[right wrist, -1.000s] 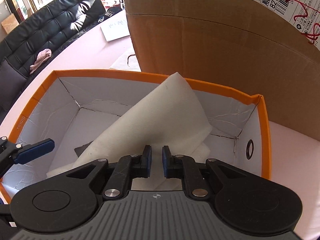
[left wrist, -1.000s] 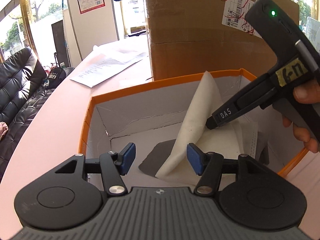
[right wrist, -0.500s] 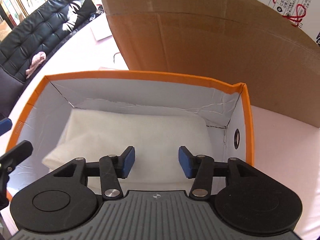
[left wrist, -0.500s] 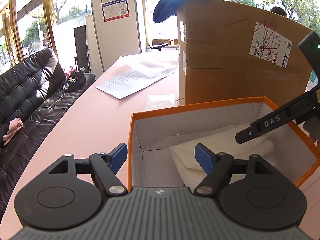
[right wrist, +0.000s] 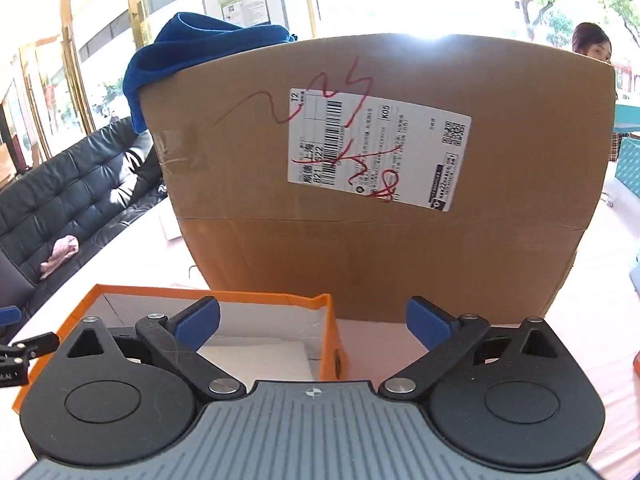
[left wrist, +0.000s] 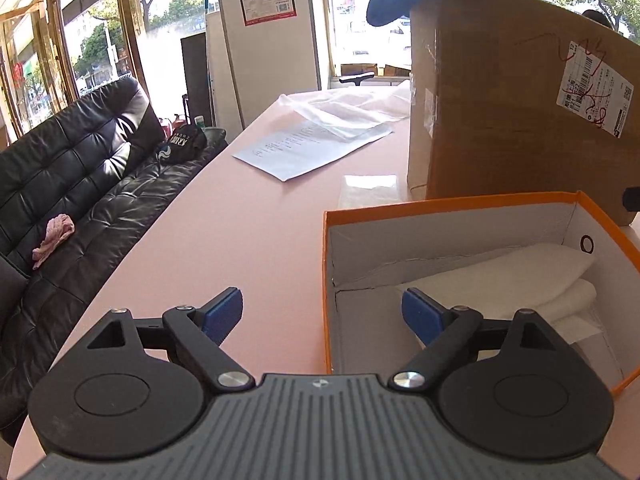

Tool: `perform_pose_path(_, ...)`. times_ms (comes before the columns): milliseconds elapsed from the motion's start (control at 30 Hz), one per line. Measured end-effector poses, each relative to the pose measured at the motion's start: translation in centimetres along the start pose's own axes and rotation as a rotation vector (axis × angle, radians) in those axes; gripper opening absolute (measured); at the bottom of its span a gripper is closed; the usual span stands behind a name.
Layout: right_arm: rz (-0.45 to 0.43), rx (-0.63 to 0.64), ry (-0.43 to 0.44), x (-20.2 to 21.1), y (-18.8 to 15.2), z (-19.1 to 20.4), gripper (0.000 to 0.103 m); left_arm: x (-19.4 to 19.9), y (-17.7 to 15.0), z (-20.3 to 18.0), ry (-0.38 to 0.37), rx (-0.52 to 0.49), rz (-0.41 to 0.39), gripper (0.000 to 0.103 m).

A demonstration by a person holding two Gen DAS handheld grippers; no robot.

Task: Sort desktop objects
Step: 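Raise the open left gripper out of the box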

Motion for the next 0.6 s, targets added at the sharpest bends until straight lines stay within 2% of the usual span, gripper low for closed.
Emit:
perform_pose_path(133, 0.100, 0.003, 0.024, -1.8, -1.5, -0.9, 0.099, -1.7, -1.0, 0.1, -0.023, 0.015, 0.078, 0.086)
perform_pose_path(233, 0.128, 0.007, 0.026, -2.5, -3.0, -1.1, 0.087, -1.8, -1.4, -0.2, -0.010, -0.011, 0.077, 0.084)
perform_pose_path(267, 0.138, 0.008, 0.026, -2.7, -3.4, -1.0, 0.075, -1.8, -1.5, -0.2, -0.004, -0.018, 0.075, 0.083)
perform_pose_path(300, 0.149, 0.008, 0.026, -3.0, -3.7, -0.9, 0.068, -1.8, -1.6, -0.3, 0.000, -0.024, 0.075, 0.079)
perform_pose_path(367, 0.181, -0.012, 0.021, -3.3, -4.4, -1.0, 0.038, -1.9, -1.7, -0.5, -0.002, -0.030, 0.078, 0.068)
perform_pose_path(400, 0.191, -0.021, 0.016, -3.5, -4.7, -1.1, 0.027, -2.0, -1.8, -0.6, -0.005, -0.033, 0.081, 0.055)
perform_pose_path(433, 0.198, -0.028, 0.015, -3.6, -4.8, -1.1, 0.024, -2.2, -2.0, -0.7, -0.009, -0.036, 0.088, 0.040)
perform_pose_path(500, 0.194, -0.027, 0.027, -3.6, -5.0, -1.0, 0.019, -2.8, -2.5, -1.2, -0.022, -0.048, 0.114, 0.022)
perform_pose_path(600, 0.179, -0.004, 0.016, -3.3, -5.1, -0.5, 0.013, -3.4, -3.0, -2.3, -0.024, -0.084, 0.128, 0.020)
Point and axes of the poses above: each gripper's, at about its wrist camera, not at the fingertips, and x roughly against the way its jaws point, z to its left, y to its top, the point moved 6 cm from there along -x, roughly the way its jaws point, and after that the axes turned 1 degree about y, right-handed, at the moved point
